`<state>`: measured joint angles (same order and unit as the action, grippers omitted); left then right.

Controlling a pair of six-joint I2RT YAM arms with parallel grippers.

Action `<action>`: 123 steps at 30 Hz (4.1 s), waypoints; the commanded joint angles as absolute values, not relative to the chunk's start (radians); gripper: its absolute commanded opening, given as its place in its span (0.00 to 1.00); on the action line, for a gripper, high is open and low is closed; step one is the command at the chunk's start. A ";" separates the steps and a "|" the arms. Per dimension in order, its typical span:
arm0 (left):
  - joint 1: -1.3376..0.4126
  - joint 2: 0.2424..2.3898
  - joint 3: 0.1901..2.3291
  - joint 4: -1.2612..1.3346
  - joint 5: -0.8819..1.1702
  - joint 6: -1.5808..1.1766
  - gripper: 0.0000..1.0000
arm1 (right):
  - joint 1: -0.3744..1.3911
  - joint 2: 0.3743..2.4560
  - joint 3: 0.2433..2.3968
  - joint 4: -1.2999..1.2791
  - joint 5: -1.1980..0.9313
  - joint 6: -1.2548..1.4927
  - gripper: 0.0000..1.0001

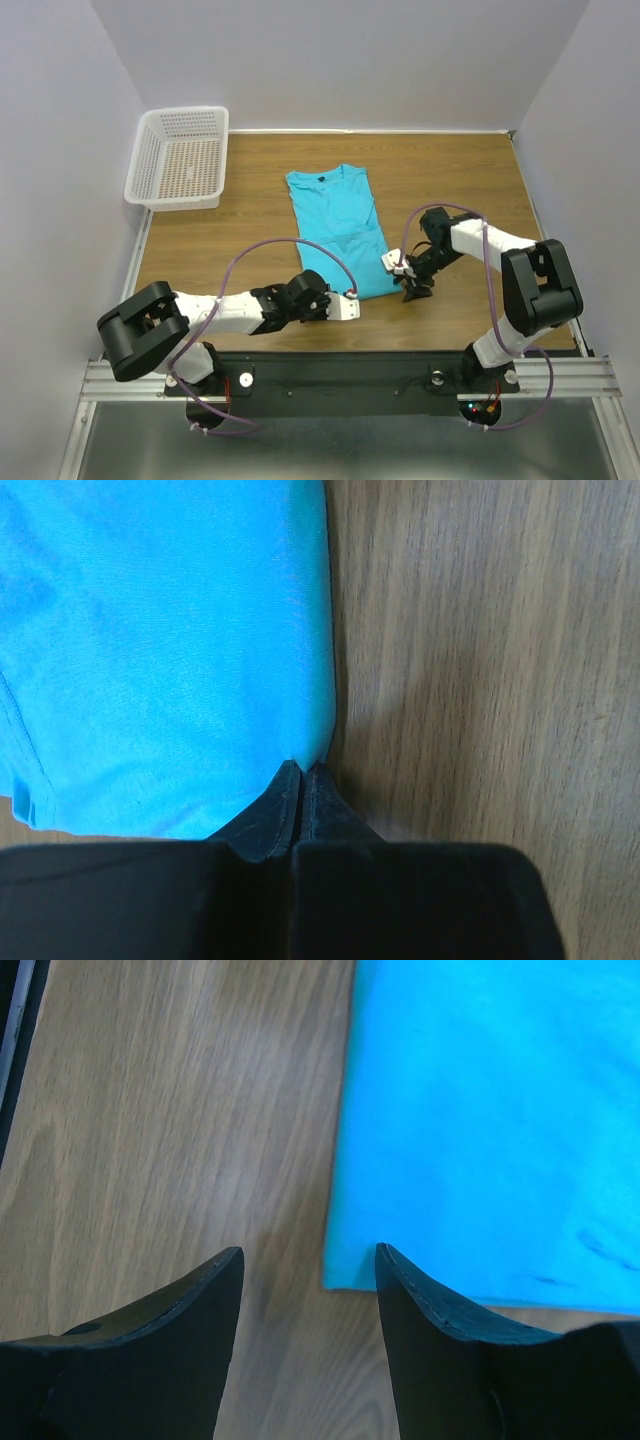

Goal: Fold and stack the t-shirts
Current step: Fold the tshirt

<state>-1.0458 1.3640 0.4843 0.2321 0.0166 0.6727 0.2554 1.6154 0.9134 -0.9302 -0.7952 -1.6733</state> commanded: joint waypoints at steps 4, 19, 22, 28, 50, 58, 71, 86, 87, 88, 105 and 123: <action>-1.048 1.324 0.477 0.213 0.021 0.664 0.00 | 0.311 1.601 0.856 -0.773 -0.703 -1.560 0.60; -1.048 1.284 0.465 0.219 0.032 0.663 0.00 | 0.324 1.592 0.782 -0.643 -0.598 -1.479 0.23; -1.048 1.266 0.462 0.218 0.034 0.663 0.00 | 0.322 1.568 0.767 -0.635 -0.591 -1.453 0.12; -1.043 1.230 0.460 0.210 0.026 0.660 0.00 | 0.324 1.473 0.791 -0.656 -0.640 -1.359 0.01; -0.713 1.095 0.682 0.138 0.182 0.811 0.00 | 0.319 1.613 1.492 -0.824 -0.726 -0.940 0.01; -0.571 1.255 0.842 0.198 0.221 0.896 0.00 | 0.304 1.759 1.681 -0.796 -0.670 -0.859 0.01; -0.469 1.460 1.005 0.252 0.285 0.928 0.00 | 0.282 1.890 1.816 -0.674 -0.621 -0.721 0.01; -0.408 1.635 1.143 0.344 0.285 0.936 0.00 | 0.273 1.986 1.864 -0.539 -0.526 -0.609 0.01; -0.405 1.646 1.152 0.341 0.287 0.936 0.00 | 0.272 1.991 1.867 -0.529 -0.523 -0.604 0.01; -0.402 1.657 1.160 0.339 0.288 0.937 0.00 | 0.272 1.997 1.867 -0.525 -0.519 -0.601 0.01; -0.364 1.813 1.275 0.345 0.296 0.934 0.00 | 0.270 2.126 1.914 -0.414 -0.492 -0.545 0.01; -0.351 1.950 1.391 0.304 0.290 0.913 0.00 | 0.270 2.261 2.020 -0.382 -0.446 -0.497 0.01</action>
<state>-0.3576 1.9404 1.3308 0.2794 0.2848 0.9249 0.2752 2.2456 1.9518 -0.4385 -0.4660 -0.5228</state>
